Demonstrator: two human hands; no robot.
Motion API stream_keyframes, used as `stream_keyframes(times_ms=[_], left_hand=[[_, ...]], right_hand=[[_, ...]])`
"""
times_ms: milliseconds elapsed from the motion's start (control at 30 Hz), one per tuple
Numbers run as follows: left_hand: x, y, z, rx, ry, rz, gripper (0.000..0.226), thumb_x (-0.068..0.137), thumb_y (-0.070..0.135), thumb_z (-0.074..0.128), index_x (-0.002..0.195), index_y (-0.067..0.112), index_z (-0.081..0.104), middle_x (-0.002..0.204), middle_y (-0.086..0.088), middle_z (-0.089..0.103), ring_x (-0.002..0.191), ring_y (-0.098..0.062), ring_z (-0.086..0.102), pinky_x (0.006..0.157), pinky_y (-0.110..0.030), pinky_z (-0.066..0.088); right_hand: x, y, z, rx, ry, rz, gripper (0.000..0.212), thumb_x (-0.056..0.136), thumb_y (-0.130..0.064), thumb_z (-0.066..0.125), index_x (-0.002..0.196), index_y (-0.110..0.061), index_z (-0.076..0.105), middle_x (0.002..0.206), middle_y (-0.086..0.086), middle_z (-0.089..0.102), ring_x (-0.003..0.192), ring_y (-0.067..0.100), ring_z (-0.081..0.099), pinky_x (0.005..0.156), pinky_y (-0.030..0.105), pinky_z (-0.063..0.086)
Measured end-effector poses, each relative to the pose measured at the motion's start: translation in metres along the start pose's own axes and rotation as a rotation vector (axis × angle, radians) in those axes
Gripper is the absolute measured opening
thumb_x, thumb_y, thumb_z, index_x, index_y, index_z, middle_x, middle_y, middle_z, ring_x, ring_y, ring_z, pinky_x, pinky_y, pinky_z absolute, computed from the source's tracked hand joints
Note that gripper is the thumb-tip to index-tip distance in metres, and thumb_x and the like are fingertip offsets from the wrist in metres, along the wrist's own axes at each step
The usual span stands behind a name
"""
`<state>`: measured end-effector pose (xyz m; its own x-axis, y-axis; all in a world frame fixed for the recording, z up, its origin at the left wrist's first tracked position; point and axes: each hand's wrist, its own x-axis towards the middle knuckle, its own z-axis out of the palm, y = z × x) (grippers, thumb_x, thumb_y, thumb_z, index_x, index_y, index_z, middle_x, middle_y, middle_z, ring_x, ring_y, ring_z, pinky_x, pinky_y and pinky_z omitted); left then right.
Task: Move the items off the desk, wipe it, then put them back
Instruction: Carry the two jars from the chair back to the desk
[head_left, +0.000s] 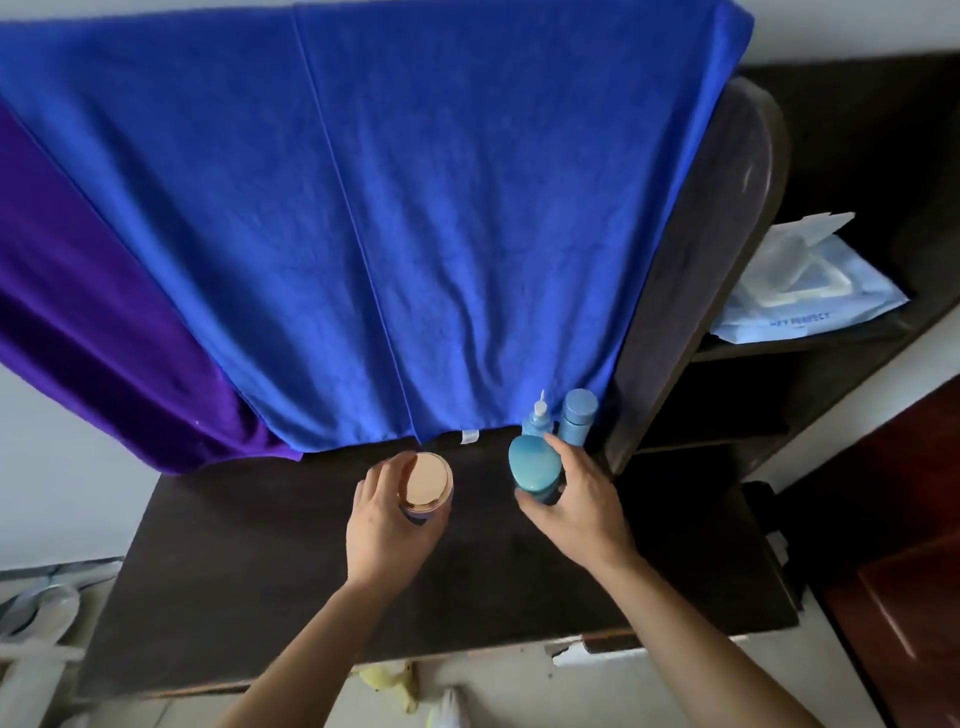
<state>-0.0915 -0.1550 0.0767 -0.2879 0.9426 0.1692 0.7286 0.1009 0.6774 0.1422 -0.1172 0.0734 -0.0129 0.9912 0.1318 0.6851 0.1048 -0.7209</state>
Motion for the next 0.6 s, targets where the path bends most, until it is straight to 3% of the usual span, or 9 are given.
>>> stream_keyframes(times_ms=[67,200,333,500,600], left_hand=[[0.023,-0.021,0.022,0.001,-0.085,-0.035,0.065,0.067,0.049,0.081,0.122,0.041,0.047,0.117,0.025,0.051,0.107,-0.006,0.050,0.083,-0.024,0.041],[0.057,-0.059,0.060,0.030,-0.222,-0.060,0.063,0.067,0.043,0.081,0.121,0.038,0.049,0.115,0.018,0.055,0.106,-0.012,0.053,0.083,-0.026,0.045],[0.077,-0.084,0.091,0.034,-0.302,-0.090,0.063,0.070,0.039,0.081,0.125,0.029,0.052,0.117,0.010,0.057,0.107,-0.017,0.053,0.086,-0.031,0.047],[0.092,-0.094,0.115,0.024,-0.379,-0.082,0.065,0.074,0.027,0.081,0.132,0.018,0.052,0.120,0.000,0.058,0.111,-0.025,0.053,0.089,-0.039,0.049],[0.094,-0.096,0.119,0.025,-0.406,-0.052,0.068,0.077,0.022,0.079,0.138,0.016,0.049,0.129,-0.004,0.055,0.117,-0.027,0.051,0.091,-0.040,0.049]], right_hand=[[0.013,0.007,0.026,-0.032,-0.039,0.039,0.077,0.068,-0.043,0.082,0.137,-0.025,0.055,0.129,-0.007,0.064,0.116,0.013,0.060,0.093,0.022,0.045],[0.039,0.017,0.077,0.020,-0.104,0.165,0.077,0.072,-0.029,0.086,0.140,-0.015,0.053,0.137,0.005,0.061,0.122,0.022,0.059,0.101,0.039,0.050],[0.055,0.025,0.116,0.005,-0.149,0.196,0.078,0.077,-0.023,0.085,0.144,-0.008,0.049,0.139,0.010,0.058,0.127,0.025,0.056,0.103,0.042,0.049],[0.069,0.035,0.140,-0.021,-0.199,0.261,0.074,0.084,-0.019,0.078,0.148,-0.006,0.042,0.145,0.012,0.052,0.136,0.024,0.048,0.110,0.016,0.026],[0.067,0.037,0.139,-0.029,-0.204,0.247,0.075,0.087,-0.019,0.075,0.151,-0.008,0.036,0.149,0.011,0.046,0.140,0.022,0.042,0.109,0.009,0.019]])
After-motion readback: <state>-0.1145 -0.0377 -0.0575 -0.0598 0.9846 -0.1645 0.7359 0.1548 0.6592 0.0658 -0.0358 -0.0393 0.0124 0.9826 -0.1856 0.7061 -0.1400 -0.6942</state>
